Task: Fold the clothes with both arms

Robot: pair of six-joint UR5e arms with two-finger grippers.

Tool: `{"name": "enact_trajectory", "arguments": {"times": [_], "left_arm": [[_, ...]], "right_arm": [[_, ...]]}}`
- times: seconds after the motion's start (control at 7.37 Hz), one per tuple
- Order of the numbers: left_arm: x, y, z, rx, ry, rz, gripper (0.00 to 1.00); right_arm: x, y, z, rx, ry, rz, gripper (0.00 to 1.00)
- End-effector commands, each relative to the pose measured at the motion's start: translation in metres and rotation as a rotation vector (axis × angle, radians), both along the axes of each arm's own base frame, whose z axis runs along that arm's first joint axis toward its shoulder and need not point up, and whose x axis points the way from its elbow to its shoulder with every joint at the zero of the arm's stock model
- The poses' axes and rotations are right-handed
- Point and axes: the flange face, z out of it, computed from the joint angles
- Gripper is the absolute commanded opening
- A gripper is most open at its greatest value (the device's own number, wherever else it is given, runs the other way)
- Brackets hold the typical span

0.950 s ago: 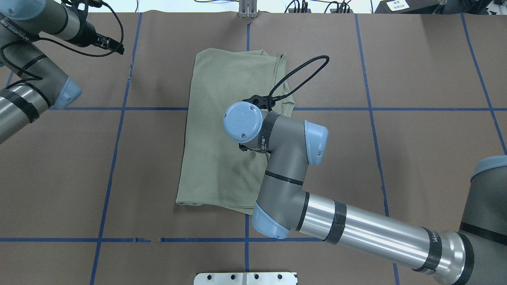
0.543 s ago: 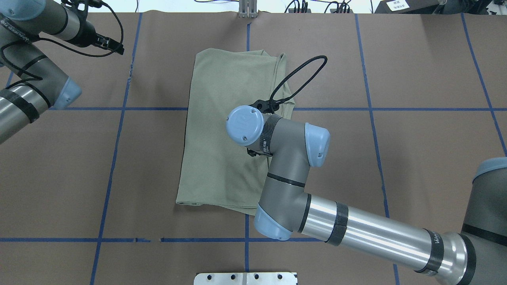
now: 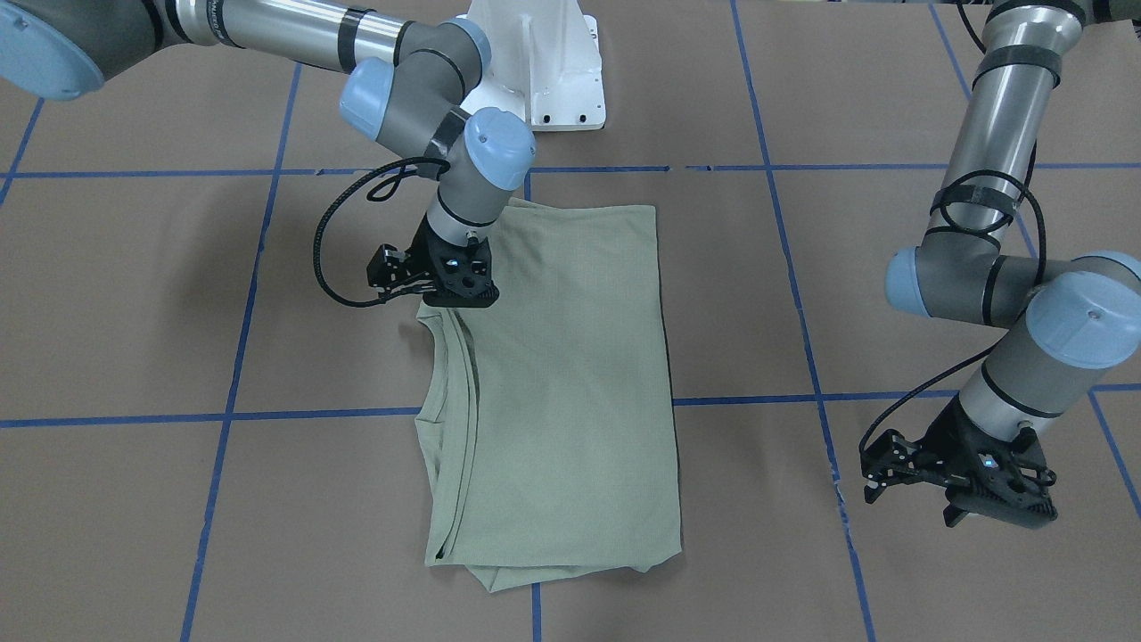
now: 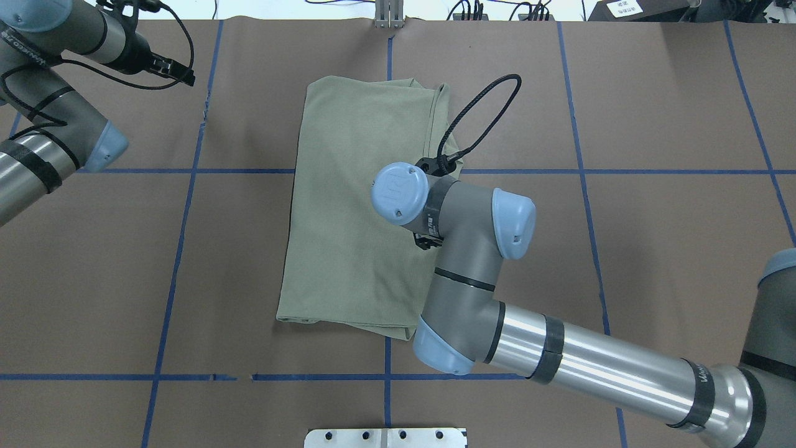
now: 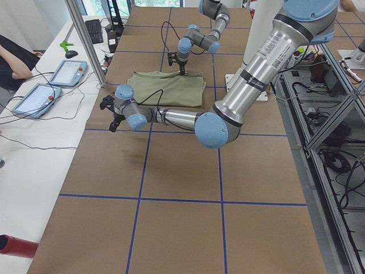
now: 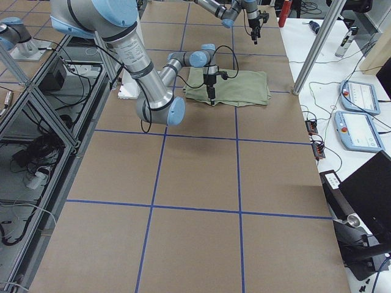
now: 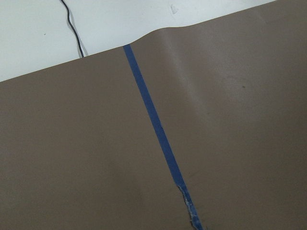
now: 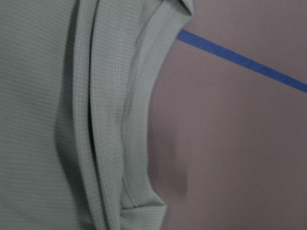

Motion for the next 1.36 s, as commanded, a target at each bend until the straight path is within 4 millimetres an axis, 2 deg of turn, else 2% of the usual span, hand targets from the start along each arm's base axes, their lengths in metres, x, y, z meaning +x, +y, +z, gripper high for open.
{"name": "enact_trajectory", "arguments": {"times": [0.0,0.27,0.41,0.54,0.68,0.95,1.09,1.22], "left_arm": [[0.000,0.000,0.000,0.000,0.000,0.000,1.00],[0.000,0.000,0.000,0.000,0.000,0.000,1.00],[0.000,0.000,-0.001,-0.001,0.002,-0.001,1.00],[0.000,0.000,-0.001,-0.001,0.004,-0.002,1.00],[0.000,0.000,-0.001,-0.002,0.003,-0.002,1.00],[0.000,0.000,0.000,-0.003,0.002,-0.002,1.00],[0.000,0.000,0.001,-0.005,0.001,-0.002,1.00],[0.001,0.000,0.001,-0.004,0.001,0.000,1.00]], "right_arm": [[0.051,0.012,0.038,0.025,0.034,-0.048,1.00],[0.059,0.000,0.032,0.041,0.005,-0.033,1.00],[0.061,-0.015,0.016,0.091,-0.106,-0.001,1.00],[0.056,-0.035,0.012,0.126,-0.214,0.037,1.00],[0.037,-0.057,0.000,0.147,-0.296,0.100,1.00],[-0.006,-0.111,-0.037,0.150,-0.322,0.155,1.00],[-0.013,-0.120,-0.036,0.141,-0.302,0.159,1.00],[-0.010,-0.125,-0.033,0.144,-0.292,0.152,1.00]]}}
